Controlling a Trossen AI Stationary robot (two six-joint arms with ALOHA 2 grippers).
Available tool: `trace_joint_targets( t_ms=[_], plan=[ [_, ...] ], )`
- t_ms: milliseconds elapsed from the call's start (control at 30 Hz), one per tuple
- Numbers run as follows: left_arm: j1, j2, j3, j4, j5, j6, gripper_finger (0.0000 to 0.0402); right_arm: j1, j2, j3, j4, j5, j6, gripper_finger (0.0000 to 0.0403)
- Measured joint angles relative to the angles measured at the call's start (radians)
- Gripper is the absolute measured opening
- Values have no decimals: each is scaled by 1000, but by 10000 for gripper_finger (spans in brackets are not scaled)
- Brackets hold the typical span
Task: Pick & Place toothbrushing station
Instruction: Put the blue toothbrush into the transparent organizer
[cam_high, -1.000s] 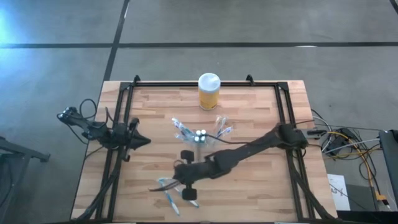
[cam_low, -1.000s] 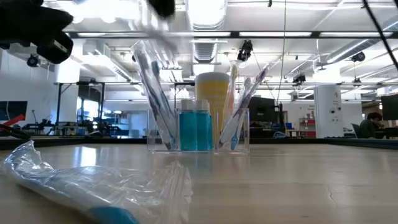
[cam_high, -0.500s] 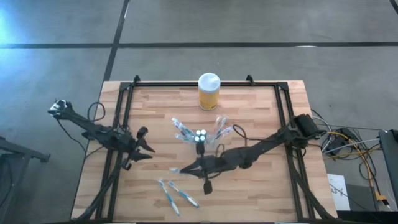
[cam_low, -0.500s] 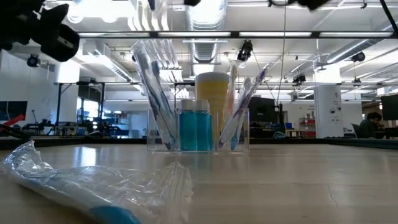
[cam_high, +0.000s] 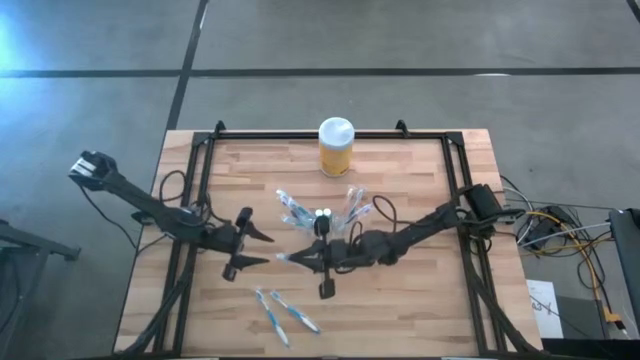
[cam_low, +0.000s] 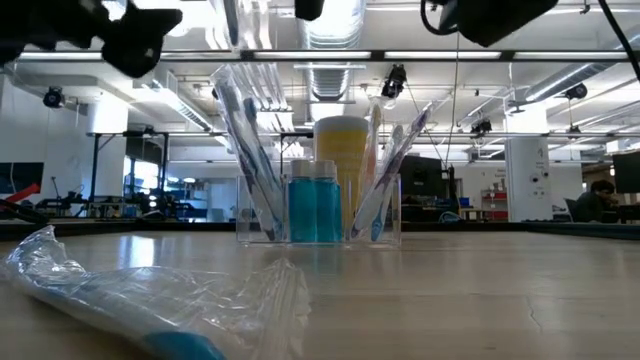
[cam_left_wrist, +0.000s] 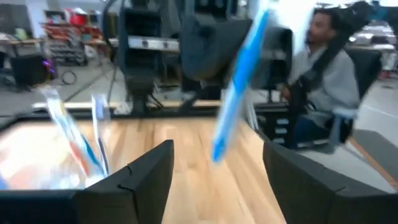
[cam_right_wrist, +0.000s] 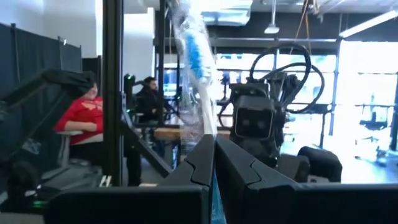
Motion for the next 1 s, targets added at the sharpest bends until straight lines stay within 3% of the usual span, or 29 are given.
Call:
trace_joint_targets(
  t_ms=[400, 567, 700, 833, 1000],
  plan=[
    [2, 241, 186, 66, -8, -1, 253, 0, 0, 25, -18, 72, -46, 8],
    [10, 336, 244, 63, -90, 31, 252, 0, 0, 25, -22, 76, -46, 8],
    [10, 386, 286, 67, -85, 49, 250, 5, 0, 25, -24, 75, -49, 8],
    [10, 409, 307, 67, -80, 73, 209, 11, 0, 24, -20, 76, -49, 8],
    [10, 394, 305, 65, -66, 72, 109, 31, 0, 24, -18, 77, -75, 8]
  ],
)
